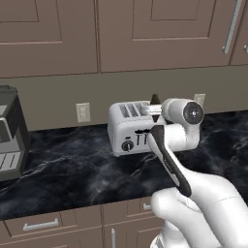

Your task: Start the toaster. Once the lever pops up, take the bread to the plate on the dining counter.

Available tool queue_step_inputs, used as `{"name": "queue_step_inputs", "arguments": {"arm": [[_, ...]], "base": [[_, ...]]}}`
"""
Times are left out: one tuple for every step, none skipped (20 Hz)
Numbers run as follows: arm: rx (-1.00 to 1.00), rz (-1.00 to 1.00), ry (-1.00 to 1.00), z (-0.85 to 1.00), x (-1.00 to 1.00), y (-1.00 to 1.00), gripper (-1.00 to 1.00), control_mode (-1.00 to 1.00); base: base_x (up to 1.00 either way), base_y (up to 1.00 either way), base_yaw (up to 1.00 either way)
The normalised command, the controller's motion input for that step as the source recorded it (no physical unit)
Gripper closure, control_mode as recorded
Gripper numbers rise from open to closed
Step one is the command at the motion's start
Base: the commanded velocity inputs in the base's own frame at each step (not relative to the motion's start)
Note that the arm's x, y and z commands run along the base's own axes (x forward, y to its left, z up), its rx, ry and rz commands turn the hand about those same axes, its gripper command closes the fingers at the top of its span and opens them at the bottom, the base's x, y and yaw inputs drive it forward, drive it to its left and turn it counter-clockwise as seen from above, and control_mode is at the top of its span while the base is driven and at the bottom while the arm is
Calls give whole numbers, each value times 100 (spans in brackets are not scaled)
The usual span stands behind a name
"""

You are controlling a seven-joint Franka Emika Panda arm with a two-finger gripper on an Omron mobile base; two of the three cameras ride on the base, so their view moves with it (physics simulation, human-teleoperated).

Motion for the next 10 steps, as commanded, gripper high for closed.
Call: {"name": "queue_step_inputs", "arguments": {"arm": [[0,0,1,51,-100,0,100,-100],[0,0,4,51,-100,0,100,-100],[0,0,5,51,-100,0,100,-100],[0,0,7,51,-100,0,100,-100],[0,0,10,51,-100,0,100,-100],[0,0,12,51,-99,0,100,-100],[0,0,13,51,-96,0,100,-100],[0,0,13,50,-96,0,100,-100],[0,0,14,49,-96,0,100,-100],[0,0,15,51,-94,0,100,-100]], "base": [[0,0,0],[0,0,0],[0,0,0],[0,0,0],[0,0,0],[0,0,0],[0,0,0],[0,0,0],[0,0,0],[0,0,0]]}}
